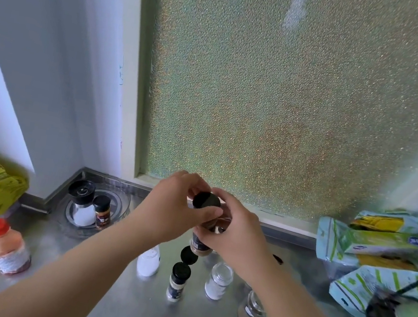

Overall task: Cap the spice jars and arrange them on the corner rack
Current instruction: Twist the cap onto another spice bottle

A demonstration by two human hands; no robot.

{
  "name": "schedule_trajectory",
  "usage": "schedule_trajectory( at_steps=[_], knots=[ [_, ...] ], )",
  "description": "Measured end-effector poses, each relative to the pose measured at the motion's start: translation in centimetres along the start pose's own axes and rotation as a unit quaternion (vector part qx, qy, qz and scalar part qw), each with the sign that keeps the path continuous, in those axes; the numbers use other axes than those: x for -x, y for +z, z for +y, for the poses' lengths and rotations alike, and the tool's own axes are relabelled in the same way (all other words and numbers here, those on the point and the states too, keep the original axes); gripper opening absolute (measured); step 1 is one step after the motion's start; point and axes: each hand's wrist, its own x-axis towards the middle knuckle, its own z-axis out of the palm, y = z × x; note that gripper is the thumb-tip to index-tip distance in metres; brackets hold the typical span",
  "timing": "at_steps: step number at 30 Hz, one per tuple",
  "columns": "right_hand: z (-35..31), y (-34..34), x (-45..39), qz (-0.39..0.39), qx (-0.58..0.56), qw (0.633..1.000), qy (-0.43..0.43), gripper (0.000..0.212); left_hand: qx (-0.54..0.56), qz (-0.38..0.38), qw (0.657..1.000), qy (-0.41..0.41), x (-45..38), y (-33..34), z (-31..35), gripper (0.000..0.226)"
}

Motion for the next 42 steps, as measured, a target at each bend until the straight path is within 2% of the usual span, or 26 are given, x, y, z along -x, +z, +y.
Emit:
schedule_trajectory(
  at_steps=[1, 3, 5, 6, 8, 10, 11, 12, 14, 16, 17, 18, 20, 21, 23, 26, 29, 31, 33, 36, 38, 40, 42],
  knots=[
    [0.2, 0.0, 0.0, 0.003, -0.006, 1.000, 0.001, 0.064, 0.017, -0.039, 0.999, 0.001, -0.1, -0.3, 0.1, 0.027],
    [0.6, -0.1, 0.0, 0.010, -0.008, 1.000, 0.006, 0.064, 0.076, -0.133, 0.988, 0.003, -0.1, -0.7, 0.0, 0.043],
    [0.6, -0.1, -0.1, 0.011, -0.013, 1.000, 0.012, 0.068, 0.121, -0.169, 0.978, -0.013, -0.3, -0.5, -0.2, 0.059],
    [0.6, -0.2, -0.1, 0.008, -0.019, 1.000, 0.014, 0.070, 0.126, -0.153, 0.980, -0.031, -0.3, -0.3, -0.1, 0.060],
    [0.5, -0.3, -0.3, 0.003, -0.020, 1.000, 0.015, 0.070, 0.065, -0.066, 0.994, -0.057, -0.3, 0.3, 0.0, 0.053],
    [0.2, -0.3, -0.3, -0.001, -0.016, 1.000, 0.015, 0.070, -0.042, 0.009, 0.998, -0.035, -0.4, 0.6, 0.3, 0.047],
    [0.1, -0.3, -0.3, -0.002, -0.015, 1.000, 0.013, 0.069, -0.066, 0.017, 0.997, -0.020, -0.4, 0.5, 0.4, 0.042],
    [0.1, -0.3, -0.3, -0.004, -0.013, 1.000, 0.009, 0.069, -0.059, 0.000, 0.998, -0.012, -0.5, 0.3, 0.4, 0.034],
    [0.4, -0.2, -0.3, -0.002, -0.009, 1.000, 0.006, 0.064, 0.018, -0.091, 0.996, -0.004, -0.7, -0.4, 0.3, 0.027],
    [0.7, -0.1, -0.3, 0.007, -0.008, 1.000, 0.009, 0.062, 0.095, -0.182, 0.979, 0.000, -0.8, -1.1, -0.1, 0.045],
    [0.8, -0.1, -0.3, 0.011, -0.012, 1.000, 0.012, 0.065, 0.116, -0.192, 0.974, -0.008, -0.9, -1.2, -0.2, 0.052],
    [0.9, -0.1, -0.4, 0.013, -0.016, 1.000, 0.014, 0.068, 0.125, -0.176, 0.976, -0.024, -0.8, -1.2, -0.3, 0.051],
    [0.7, 0.0, -0.5, 0.005, -0.015, 1.000, 0.012, 0.070, 0.087, -0.089, 0.990, -0.067, -0.8, -0.9, -0.1, 0.033],
    [0.5, 0.0, -0.6, -0.002, -0.007, 1.000, 0.010, 0.071, 0.023, -0.041, 0.996, -0.074, -0.7, -0.8, 0.2, 0.033],
    [0.2, 0.1, -0.6, -0.009, 0.007, 1.000, 0.004, 0.071, -0.088, -0.007, 0.994, -0.058, -0.8, -0.5, 0.4, 0.045],
    [0.1, 0.2, -0.7, -0.010, -0.012, 1.000, 0.004, 0.070, -0.072, -0.035, 0.996, -0.037, -0.6, -1.0, 0.5, 0.037],
    [0.5, 0.3, -0.6, -0.023, -0.068, 0.997, 0.016, 0.069, -0.023, -0.106, 0.994, 0.001, -0.6, -1.9, 0.1, 0.028],
    [0.5, 0.4, -0.6, -0.024, -0.080, 0.996, 0.017, 0.069, 0.039, -0.141, 0.989, 0.000, -0.6, -2.3, -0.2, 0.034],
    [0.4, 0.3, -0.7, -0.013, -0.060, 0.998, 0.017, 0.070, 0.044, -0.123, 0.991, -0.016, -0.7, -2.2, -0.4, 0.042],
    [-0.2, 0.3, -0.9, -0.009, -0.024, 1.000, 0.006, 0.071, -0.083, -0.049, 0.995, -0.027, -0.5, -1.7, 0.2, 0.049],
    [-0.4, 0.5, -1.1, -0.013, -0.025, 1.000, -0.002, 0.069, -0.130, -0.025, 0.991, -0.007, -0.5, -1.6, 0.5, 0.046],
    [-0.3, 0.4, -1.2, -0.030, -0.062, 0.998, 0.014, 0.069, -0.108, -0.036, 0.993, 0.020, -0.5, -1.8, 0.4, 0.036],
    [-0.1, 0.2, -1.2, -0.072, -0.137, 0.987, 0.034, 0.066, -0.061, -0.078, 0.995, 0.033, -0.4, -2.6, 0.2, 0.030]
  ],
)
